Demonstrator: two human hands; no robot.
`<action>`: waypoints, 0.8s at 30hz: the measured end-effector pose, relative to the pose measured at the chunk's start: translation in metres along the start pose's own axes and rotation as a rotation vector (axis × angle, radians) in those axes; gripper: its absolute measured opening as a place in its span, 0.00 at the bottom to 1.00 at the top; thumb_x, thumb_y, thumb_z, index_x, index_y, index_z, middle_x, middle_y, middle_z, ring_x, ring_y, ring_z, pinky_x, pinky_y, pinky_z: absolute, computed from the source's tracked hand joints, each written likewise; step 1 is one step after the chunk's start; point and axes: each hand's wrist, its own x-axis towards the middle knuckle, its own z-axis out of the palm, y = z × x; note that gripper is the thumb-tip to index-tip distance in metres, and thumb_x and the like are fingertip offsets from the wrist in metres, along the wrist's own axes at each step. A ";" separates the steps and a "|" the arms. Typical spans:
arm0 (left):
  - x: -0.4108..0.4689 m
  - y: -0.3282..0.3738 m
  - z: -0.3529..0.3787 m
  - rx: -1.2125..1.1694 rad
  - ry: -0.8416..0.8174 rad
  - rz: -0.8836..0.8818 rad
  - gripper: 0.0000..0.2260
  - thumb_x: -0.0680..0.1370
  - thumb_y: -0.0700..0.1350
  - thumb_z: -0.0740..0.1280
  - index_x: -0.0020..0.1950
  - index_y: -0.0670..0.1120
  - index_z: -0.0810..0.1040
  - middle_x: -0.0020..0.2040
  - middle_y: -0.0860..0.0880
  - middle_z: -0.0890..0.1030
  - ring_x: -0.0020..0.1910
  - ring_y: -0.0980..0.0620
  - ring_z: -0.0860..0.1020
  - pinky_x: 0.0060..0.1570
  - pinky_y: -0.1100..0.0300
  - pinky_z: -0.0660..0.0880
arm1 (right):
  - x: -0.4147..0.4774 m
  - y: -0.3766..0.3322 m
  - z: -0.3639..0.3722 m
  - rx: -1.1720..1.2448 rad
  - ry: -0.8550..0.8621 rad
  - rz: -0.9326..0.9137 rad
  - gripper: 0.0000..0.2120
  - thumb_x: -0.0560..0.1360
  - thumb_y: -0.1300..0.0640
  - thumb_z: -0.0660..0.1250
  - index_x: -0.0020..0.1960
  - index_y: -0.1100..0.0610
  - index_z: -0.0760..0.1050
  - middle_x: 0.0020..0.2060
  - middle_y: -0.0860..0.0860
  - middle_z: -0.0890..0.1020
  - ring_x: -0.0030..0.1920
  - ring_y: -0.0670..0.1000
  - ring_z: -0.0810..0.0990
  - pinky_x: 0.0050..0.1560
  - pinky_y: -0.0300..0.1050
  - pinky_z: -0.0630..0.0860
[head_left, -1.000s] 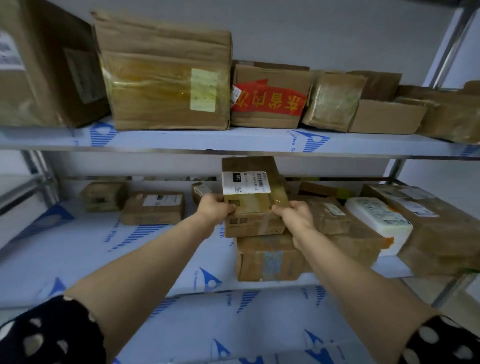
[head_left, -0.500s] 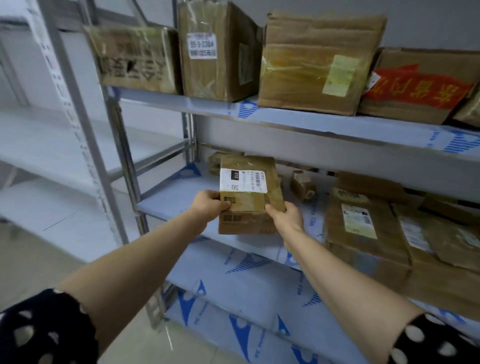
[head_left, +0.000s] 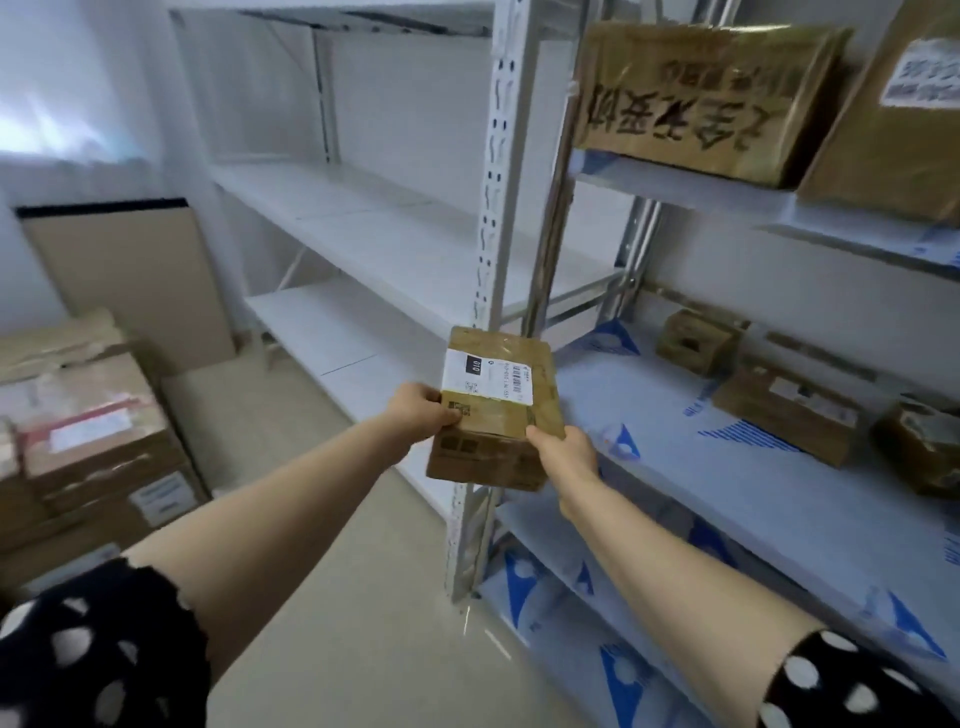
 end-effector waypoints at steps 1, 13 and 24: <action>0.007 -0.012 -0.023 -0.001 0.021 -0.017 0.10 0.75 0.37 0.69 0.56 0.37 0.80 0.49 0.43 0.81 0.46 0.48 0.78 0.57 0.55 0.77 | 0.001 -0.005 0.027 -0.007 -0.026 -0.007 0.14 0.77 0.54 0.66 0.60 0.57 0.73 0.54 0.53 0.78 0.49 0.51 0.75 0.50 0.42 0.70; 0.059 -0.111 -0.238 -0.098 0.260 -0.158 0.12 0.77 0.38 0.67 0.61 0.38 0.78 0.54 0.45 0.81 0.48 0.51 0.78 0.48 0.62 0.73 | 0.012 -0.063 0.282 -0.047 -0.312 0.003 0.16 0.76 0.54 0.67 0.61 0.59 0.71 0.54 0.54 0.78 0.50 0.51 0.76 0.44 0.42 0.70; 0.151 -0.178 -0.369 -0.119 0.435 -0.297 0.13 0.77 0.40 0.67 0.62 0.42 0.77 0.56 0.46 0.80 0.48 0.53 0.78 0.45 0.62 0.75 | 0.082 -0.091 0.484 -0.048 -0.559 -0.008 0.22 0.74 0.49 0.67 0.64 0.58 0.72 0.55 0.53 0.80 0.53 0.52 0.78 0.48 0.43 0.74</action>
